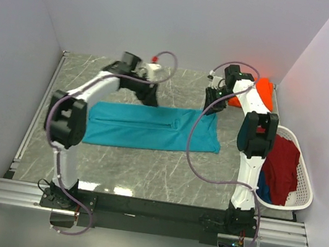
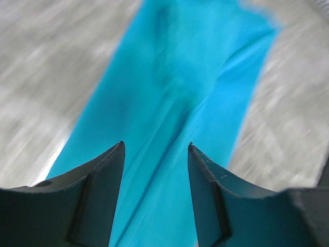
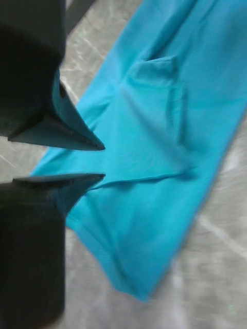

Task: Fold and stack the t-shirts
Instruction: Fold the tshirt

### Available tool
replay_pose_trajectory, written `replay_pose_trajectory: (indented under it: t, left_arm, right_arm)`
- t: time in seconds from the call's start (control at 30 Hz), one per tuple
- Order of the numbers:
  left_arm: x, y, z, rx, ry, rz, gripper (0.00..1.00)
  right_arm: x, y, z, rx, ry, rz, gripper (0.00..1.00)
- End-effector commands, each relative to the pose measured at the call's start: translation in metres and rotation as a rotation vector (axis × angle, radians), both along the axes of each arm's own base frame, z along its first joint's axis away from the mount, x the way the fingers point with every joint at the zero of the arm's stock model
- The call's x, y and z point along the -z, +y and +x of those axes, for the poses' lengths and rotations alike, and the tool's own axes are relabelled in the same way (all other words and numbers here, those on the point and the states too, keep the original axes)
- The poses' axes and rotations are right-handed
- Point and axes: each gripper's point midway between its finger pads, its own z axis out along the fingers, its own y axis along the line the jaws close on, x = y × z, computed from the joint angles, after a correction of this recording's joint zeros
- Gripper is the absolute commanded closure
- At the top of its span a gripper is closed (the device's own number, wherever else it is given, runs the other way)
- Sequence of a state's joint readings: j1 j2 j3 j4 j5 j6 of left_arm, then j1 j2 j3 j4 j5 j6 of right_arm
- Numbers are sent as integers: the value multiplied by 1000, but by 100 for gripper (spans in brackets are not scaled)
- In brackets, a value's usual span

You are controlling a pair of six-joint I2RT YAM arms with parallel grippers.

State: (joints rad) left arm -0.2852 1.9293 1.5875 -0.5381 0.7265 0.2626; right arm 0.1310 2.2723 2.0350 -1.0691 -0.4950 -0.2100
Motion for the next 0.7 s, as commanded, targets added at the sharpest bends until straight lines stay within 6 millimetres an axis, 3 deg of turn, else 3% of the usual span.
replay_pose_trajectory:
  t: [0.0, 0.13, 0.2, 0.27, 0.4, 0.47, 0.5, 0.53, 0.57, 0.6, 0.63, 0.67]
  left_arm:
    - [-9, -61, 11, -12, 93, -146, 46]
    - [6, -100, 7, 9, 201, -193, 54]
    - [13, -100, 6, -8, 245, -192, 56]
    - [21, -87, 12, -56, 229, -144, 57]
    - [22, -35, 23, -139, 189, -88, 53]
    - [20, -8, 17, -178, 206, -59, 53]
    - [21, 17, 23, -192, 170, -39, 52]
    - [10, 32, 21, -209, 144, -37, 52]
    - [19, 49, 12, -232, 169, -19, 51]
    - [21, 78, 16, -270, 152, -3, 51]
    - [19, 93, 9, -285, 144, 9, 50]
    - [21, 109, 3, -308, 162, 29, 50]
  right_arm:
    - [-27, 3, -20, 13, 10, 76, 74]
    - [-9, 7, -45, 22, 112, 102, 86]
    - [1, 6, -50, 19, 135, 83, 87]
    - [14, 1, -53, 4, 137, 23, 86]
    - [39, -4, -48, -52, 102, -153, 86]
    - [55, -13, -40, -71, 85, -266, 86]
    - [59, -14, -36, -80, 77, -307, 86]
    - [52, -15, -24, -82, 46, -333, 86]
    - [65, -22, -18, -81, 58, -394, 86]
    - [55, -21, 0, -75, 7, -411, 86]
    - [56, -24, 3, -88, 15, -441, 86]
    - [72, -28, 7, -99, 40, -479, 86]
